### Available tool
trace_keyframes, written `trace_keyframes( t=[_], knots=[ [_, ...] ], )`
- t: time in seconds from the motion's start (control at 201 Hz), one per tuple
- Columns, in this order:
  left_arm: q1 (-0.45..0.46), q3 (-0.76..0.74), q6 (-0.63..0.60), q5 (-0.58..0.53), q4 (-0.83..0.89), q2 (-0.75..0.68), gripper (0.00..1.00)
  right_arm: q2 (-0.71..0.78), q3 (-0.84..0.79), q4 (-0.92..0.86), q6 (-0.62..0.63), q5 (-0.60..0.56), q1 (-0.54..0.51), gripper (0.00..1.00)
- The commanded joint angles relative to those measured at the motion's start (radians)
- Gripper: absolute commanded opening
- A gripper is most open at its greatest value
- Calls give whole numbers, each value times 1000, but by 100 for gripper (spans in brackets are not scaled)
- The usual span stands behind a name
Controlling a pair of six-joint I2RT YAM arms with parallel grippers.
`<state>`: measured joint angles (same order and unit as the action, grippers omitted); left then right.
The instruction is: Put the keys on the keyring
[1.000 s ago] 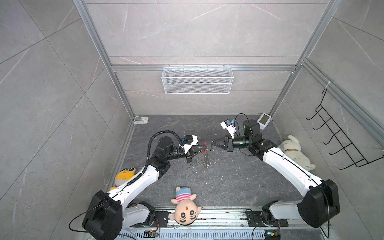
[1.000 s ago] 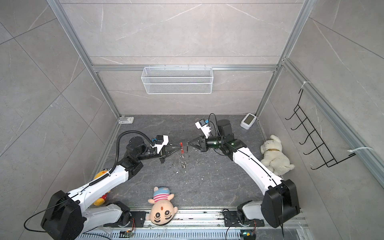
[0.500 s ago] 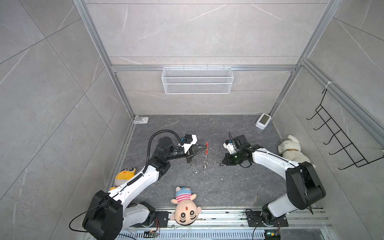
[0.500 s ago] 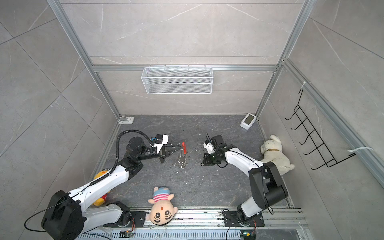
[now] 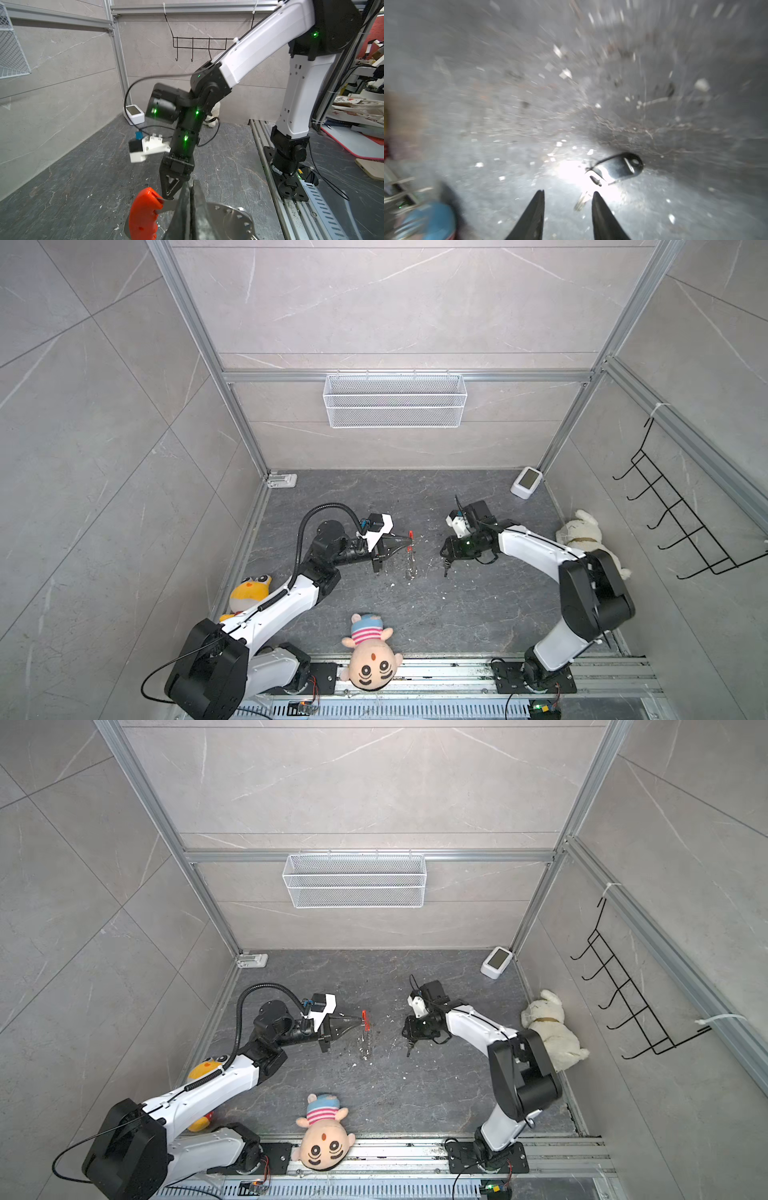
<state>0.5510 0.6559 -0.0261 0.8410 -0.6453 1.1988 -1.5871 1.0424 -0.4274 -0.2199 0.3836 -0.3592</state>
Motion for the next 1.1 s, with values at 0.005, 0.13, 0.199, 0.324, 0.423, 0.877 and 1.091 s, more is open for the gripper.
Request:
trace_keyframes(
  t=[0.005, 0.13, 0.199, 0.324, 0.423, 0.877, 1.091],
  knots=[
    [-1, 26, 26, 21, -107, 7, 0, 213, -57, 155, 25, 191, -3, 40],
    [-2, 32, 87, 38, -198, 43, 0, 373, -156, 445, -8, 377, -58, 30],
    [-2, 35, 134, 50, -258, 65, 0, 408, -162, 513, -22, 392, -94, 30],
    [-2, 34, 217, 50, -372, 96, 0, 403, -162, 619, -91, 467, -123, 31],
    [-5, 33, 279, 44, -464, 117, 0, 385, -162, 667, -120, 500, -134, 31],
    [-6, 51, 312, 37, -484, 118, 0, 319, -159, 771, -186, 564, -145, 26],
    [-6, 53, 314, 38, -494, 126, 0, 308, -147, 782, -191, 558, -167, 2]
  ],
)
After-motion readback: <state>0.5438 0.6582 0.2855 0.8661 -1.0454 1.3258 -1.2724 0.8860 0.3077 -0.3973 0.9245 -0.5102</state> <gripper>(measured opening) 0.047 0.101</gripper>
